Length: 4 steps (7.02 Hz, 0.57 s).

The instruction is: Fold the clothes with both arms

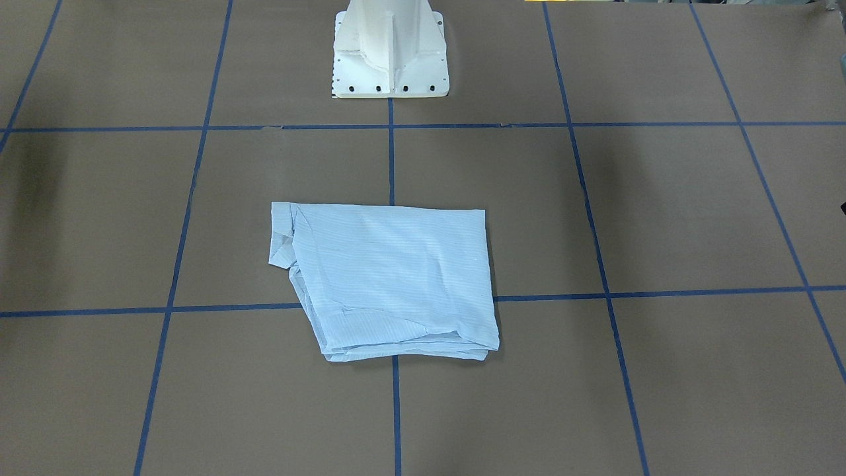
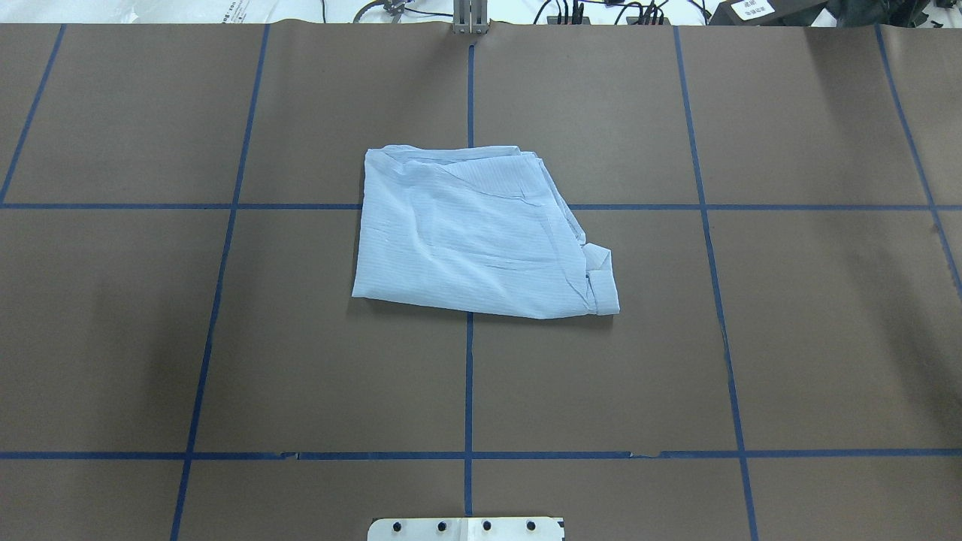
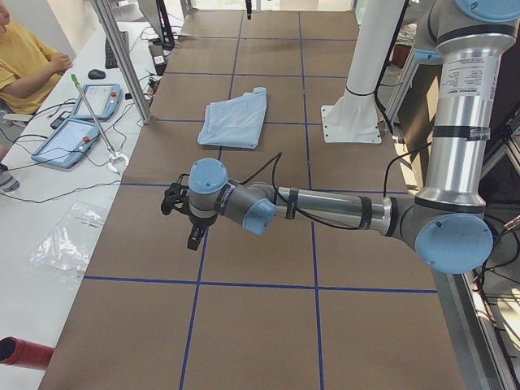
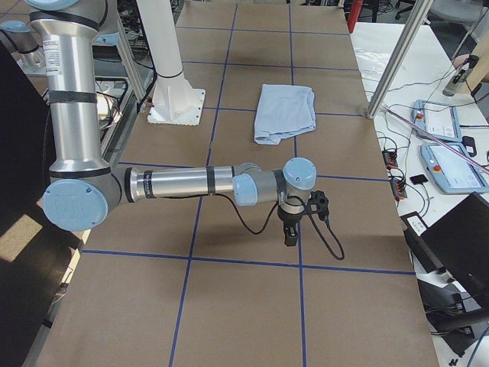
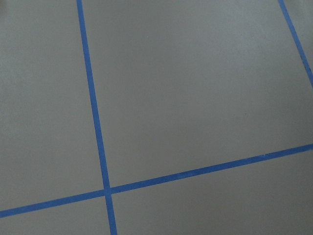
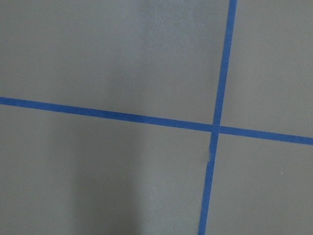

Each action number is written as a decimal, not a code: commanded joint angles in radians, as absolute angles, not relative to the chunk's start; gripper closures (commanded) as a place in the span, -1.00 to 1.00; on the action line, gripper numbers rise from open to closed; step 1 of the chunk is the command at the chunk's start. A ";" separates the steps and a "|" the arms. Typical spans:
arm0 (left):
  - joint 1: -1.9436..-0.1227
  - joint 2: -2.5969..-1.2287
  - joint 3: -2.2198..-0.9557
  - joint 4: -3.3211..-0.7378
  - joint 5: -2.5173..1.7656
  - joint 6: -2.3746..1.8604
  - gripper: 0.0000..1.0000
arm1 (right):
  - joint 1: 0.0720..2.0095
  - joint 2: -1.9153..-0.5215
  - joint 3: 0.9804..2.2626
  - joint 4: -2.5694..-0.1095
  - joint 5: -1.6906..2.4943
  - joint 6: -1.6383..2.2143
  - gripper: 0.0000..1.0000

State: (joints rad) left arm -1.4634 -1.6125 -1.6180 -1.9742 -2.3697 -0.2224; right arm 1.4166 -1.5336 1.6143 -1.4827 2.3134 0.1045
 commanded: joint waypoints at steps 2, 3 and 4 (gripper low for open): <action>-1.463 -1.612 -1.615 -1.976 -2.370 -0.222 -1.00 | 1.417 -1.536 1.623 -1.488 2.316 0.106 -1.00; -1.463 -1.612 -1.615 -1.976 -2.370 -0.222 -1.00 | 1.417 -1.536 1.629 -1.488 2.316 0.106 -1.00; -1.462 -1.614 -1.614 -1.976 -2.370 -0.222 -1.00 | 1.417 -1.536 1.631 -1.488 2.316 0.107 -1.00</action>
State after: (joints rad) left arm -1.4633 -1.6124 -1.6150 -1.9756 -2.3699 -0.2224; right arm 1.4174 -1.5354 1.6271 -1.4878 2.3164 0.1060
